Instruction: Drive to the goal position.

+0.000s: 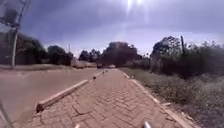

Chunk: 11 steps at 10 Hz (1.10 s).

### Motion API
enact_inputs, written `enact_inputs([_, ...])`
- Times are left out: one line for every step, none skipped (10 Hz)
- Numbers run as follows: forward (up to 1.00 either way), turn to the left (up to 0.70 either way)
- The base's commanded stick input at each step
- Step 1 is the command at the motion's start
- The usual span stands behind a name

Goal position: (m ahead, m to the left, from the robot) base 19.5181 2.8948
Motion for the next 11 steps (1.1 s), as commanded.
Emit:
enact_inputs([0.70,0.00])
enact_inputs([0.70,0.00])
enact_inputs([0.70,0.00])
enact_inputs([0.70,0.00])
enact_inputs([0.70,0.00])
enact_inputs([0.70,0.00])
enact_inputs([0.70,0.00])
enact_inputs([0.70,0.00])
enact_inputs([0.70,0.00])
enact_inputs([0.70,0.00])
enact_inputs([0.70,0.00])
